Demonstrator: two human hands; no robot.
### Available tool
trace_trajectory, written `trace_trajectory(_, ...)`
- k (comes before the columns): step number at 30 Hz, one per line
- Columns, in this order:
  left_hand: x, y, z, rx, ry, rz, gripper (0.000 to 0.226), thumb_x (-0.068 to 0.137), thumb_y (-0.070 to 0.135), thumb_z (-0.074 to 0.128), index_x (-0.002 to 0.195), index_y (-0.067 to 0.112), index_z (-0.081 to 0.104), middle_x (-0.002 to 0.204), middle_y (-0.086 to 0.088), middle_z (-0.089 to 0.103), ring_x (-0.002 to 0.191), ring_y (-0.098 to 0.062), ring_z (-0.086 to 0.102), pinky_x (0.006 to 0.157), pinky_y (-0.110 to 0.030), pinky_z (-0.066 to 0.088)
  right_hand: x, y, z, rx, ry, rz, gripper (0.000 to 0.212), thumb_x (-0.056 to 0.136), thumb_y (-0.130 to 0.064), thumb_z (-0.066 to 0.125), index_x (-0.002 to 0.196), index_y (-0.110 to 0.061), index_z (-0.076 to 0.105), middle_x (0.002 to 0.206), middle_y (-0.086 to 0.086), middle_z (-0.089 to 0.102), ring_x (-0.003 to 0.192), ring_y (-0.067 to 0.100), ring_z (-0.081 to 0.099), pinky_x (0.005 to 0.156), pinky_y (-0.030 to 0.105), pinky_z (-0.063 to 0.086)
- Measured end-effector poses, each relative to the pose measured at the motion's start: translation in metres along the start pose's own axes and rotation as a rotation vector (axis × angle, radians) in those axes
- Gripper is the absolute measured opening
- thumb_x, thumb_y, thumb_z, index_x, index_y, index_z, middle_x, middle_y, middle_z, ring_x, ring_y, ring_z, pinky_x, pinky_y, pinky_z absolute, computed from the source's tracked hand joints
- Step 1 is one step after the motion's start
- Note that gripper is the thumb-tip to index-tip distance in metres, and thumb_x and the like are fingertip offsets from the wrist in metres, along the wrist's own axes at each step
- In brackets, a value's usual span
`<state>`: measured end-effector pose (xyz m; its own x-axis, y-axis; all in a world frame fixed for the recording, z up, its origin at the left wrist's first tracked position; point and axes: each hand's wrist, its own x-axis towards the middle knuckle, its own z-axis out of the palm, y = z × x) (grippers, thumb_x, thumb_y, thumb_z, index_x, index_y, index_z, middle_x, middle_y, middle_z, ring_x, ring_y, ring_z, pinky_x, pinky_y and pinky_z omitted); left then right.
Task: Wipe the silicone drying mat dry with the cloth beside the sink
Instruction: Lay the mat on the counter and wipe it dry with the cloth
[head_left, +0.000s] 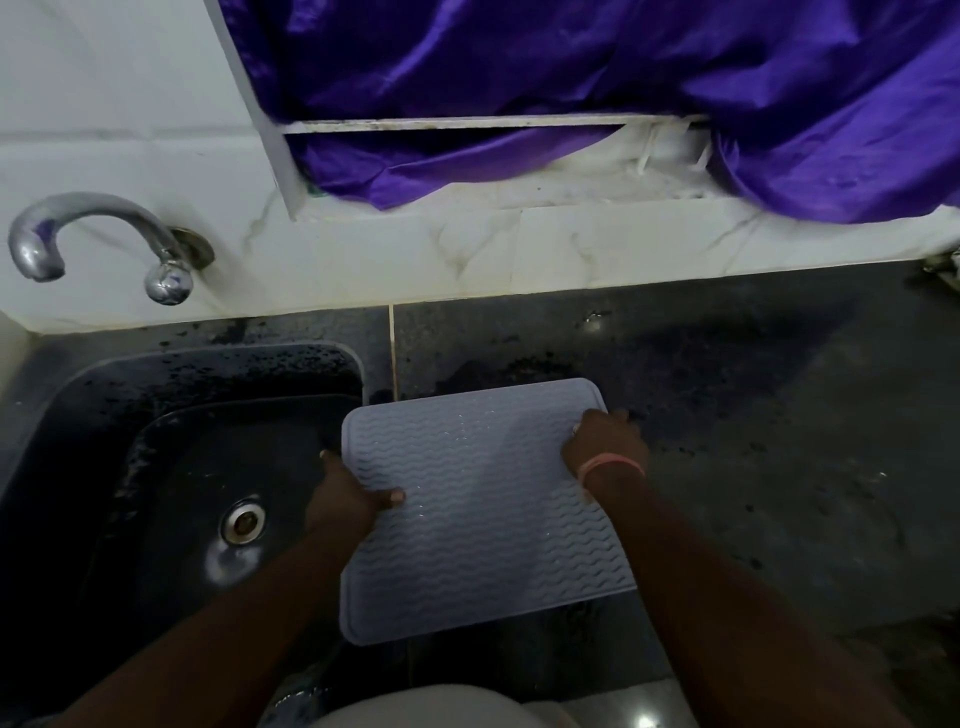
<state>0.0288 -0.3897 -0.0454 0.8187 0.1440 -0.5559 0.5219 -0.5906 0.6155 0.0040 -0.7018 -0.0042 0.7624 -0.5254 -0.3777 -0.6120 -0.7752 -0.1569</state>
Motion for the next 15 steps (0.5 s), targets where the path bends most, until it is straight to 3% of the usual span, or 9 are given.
trace_trajectory(5,0.0,0.001,-0.001,0.027,-0.008,-0.001,0.135,0.068,0.029,0.092,0.16,0.013,-0.006,0.157,-0.019,0.037,0.138,-0.039,0.044,0.107,-0.05,0.041,-0.011,-0.017,0.016,0.035,0.024,-0.037,0.038,0.089,-0.029,0.055,0.126,-0.017,0.058,0.148,0.014,0.037,0.132,0.034,0.04,0.101,0.044,0.043)
trace_trajectory(10,-0.002,0.0,-0.003,0.013,-0.018,0.0,0.134,0.07,0.03,0.091,0.16,0.014,-0.007,0.159,-0.017,0.034,0.141,-0.038,0.04,0.109,-0.05,0.039,-0.027,-0.041,0.036,0.001,0.074,-0.144,0.035,0.087,-0.023,0.055,0.121,-0.017,0.06,0.132,0.01,0.045,0.117,0.03,0.045,0.086,0.038,0.047)
trace_trajectory(15,-0.004,0.0,-0.006,-0.017,-0.042,-0.008,0.135,0.069,0.031,0.091,0.16,0.015,-0.008,0.16,-0.016,0.033,0.142,-0.037,0.038,0.111,-0.049,0.037,-0.04,-0.068,0.046,-0.003,0.051,-0.207,0.035,0.086,-0.023,0.056,0.12,-0.017,0.06,0.128,0.01,0.046,0.115,0.029,0.046,0.084,0.036,0.047)
